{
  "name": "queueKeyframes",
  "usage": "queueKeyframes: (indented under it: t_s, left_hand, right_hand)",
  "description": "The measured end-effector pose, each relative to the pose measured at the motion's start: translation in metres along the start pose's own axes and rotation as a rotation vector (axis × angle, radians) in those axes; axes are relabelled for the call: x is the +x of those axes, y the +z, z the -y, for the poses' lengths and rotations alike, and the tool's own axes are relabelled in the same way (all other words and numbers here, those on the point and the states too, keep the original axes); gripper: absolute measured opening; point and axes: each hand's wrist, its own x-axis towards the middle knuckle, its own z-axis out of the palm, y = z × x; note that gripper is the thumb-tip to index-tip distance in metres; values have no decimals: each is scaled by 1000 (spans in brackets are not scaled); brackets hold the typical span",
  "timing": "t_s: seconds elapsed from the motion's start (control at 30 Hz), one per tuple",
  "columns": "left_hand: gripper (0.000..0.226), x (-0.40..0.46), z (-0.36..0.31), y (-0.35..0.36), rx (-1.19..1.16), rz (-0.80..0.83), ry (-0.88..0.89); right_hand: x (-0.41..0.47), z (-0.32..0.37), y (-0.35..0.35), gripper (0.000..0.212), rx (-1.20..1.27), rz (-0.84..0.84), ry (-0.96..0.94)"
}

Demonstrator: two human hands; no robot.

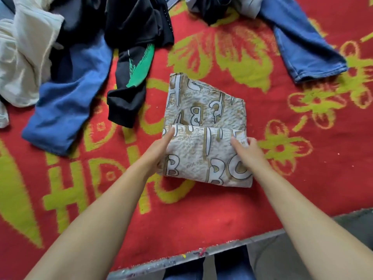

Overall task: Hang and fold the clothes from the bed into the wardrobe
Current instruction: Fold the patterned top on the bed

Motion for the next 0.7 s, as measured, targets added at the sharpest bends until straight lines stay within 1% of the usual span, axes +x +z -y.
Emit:
queueKeyframes:
  t_s: [0.03,0.07,0.1,0.13,0.2,0.23,0.27,0.33,0.43,0.5,0.57,0.63,0.67,0.7]
  left_hand:
    - [84,-2,11,-1,37,10,50]
    - [64,-5,21,-1,99,15,128]
    - [40,-7,28,0,209,-14,204]
    - [28,-7,33,2,319,-75,260]
    - [32,-4,38,4,493,-268,361]
    - [33,-1,37,5,533,-362,422]
    - [34,3,34,6,542,-417,478]
    - [37,15,31,7,554,-439,533]
    - [49,36,31,12,638,-431,456]
    - [51,41,31,15,631,-460,386]
    - [48,38,31,18,591,-520,308]
    - [45,27,34,20,539,-621,213]
    - [44,20,35,19,528,-677,177]
    - [41,13,36,19,555,-735,184]
  right_hand:
    - [-4,-6,6,62,-31,-37,-36]
    - [-9,-10,10,55,-71,-81,-80]
    - [-14,-13,13,45,-106,-125,-128]
    - [-18,-14,16,35,-120,-170,-182]
    - [-23,-11,19,20,-90,-238,-285]
    - [-24,-8,20,18,-74,-268,-325]
    - [-23,-7,21,18,-60,-300,-353]
    - [-17,-8,25,20,-42,-357,-356]
    - [-5,-17,32,21,-124,-371,-274]
    - [-1,-19,33,24,-209,-339,-227]
    - [-2,-14,27,28,-266,-282,-183]
    - [-6,-6,16,36,-296,-226,-147]
    - [-10,-4,11,43,-313,-219,-155]
    - [-18,-3,6,54,-353,-234,-204]
